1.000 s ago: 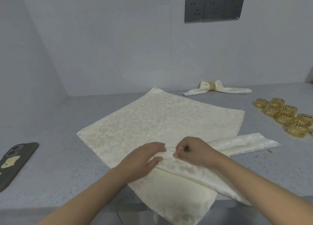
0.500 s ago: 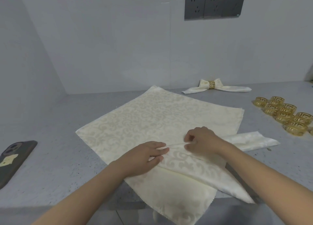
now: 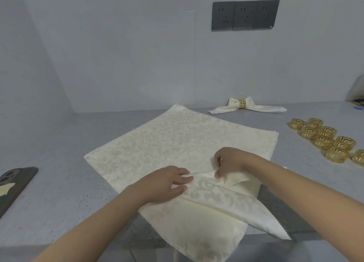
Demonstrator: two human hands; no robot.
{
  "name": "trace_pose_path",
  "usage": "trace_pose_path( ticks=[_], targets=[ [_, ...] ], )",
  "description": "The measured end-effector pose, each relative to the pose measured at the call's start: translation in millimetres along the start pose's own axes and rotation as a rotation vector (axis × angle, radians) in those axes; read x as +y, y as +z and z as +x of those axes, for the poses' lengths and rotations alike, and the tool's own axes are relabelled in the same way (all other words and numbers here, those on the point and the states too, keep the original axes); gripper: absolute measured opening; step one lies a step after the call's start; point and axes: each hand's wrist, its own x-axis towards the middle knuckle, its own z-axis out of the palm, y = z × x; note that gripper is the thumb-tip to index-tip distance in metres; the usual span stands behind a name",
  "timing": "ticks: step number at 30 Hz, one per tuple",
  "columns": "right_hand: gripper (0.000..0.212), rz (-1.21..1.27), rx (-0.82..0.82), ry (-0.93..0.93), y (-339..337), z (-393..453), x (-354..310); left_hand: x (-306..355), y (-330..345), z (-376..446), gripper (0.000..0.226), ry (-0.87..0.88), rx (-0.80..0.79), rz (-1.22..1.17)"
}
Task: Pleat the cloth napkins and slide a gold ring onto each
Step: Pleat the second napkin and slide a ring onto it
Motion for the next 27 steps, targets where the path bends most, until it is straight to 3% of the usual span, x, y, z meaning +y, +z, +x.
trace_pose_path(
  ticks=[3,5,7,11,14,17,22,25,27],
  targets=[
    [0.014,0.003,0.006,0.019,-2,-4,-7,2,-2,1,0.038,-0.001,-0.009,0.007],
    [0.035,0.026,-0.035,0.066,-8,-3,-9,1,-2,1,0.038,-0.01,-0.015,0.008],
    [0.041,0.113,-0.07,0.104,-12,0,-7,1,-2,2,0.038,-0.017,-0.025,0.011],
    [0.016,0.618,-0.248,0.132,-10,2,-5,-2,-2,3,0.038,-0.028,-0.053,-0.005],
    [0.024,0.894,-0.369,0.068,-5,-4,0,-2,-5,4,0.038,-0.033,-0.088,-0.046],
    [0.025,0.957,-0.433,-0.048,0,-13,2,0,-12,2,0.038,-0.093,-0.161,-0.196],
    [0.029,0.835,-0.477,-0.201,14,-28,-3,7,-20,3,0.058,-0.221,-0.202,-0.348],
    [0.03,0.991,-0.503,-0.228,24,-33,-2,8,-24,0,0.079,-0.278,-0.221,-0.409],
    [0.028,1.111,-0.481,-0.213,26,-33,-2,10,-26,-1,0.073,-0.265,-0.233,-0.395]
  ],
)
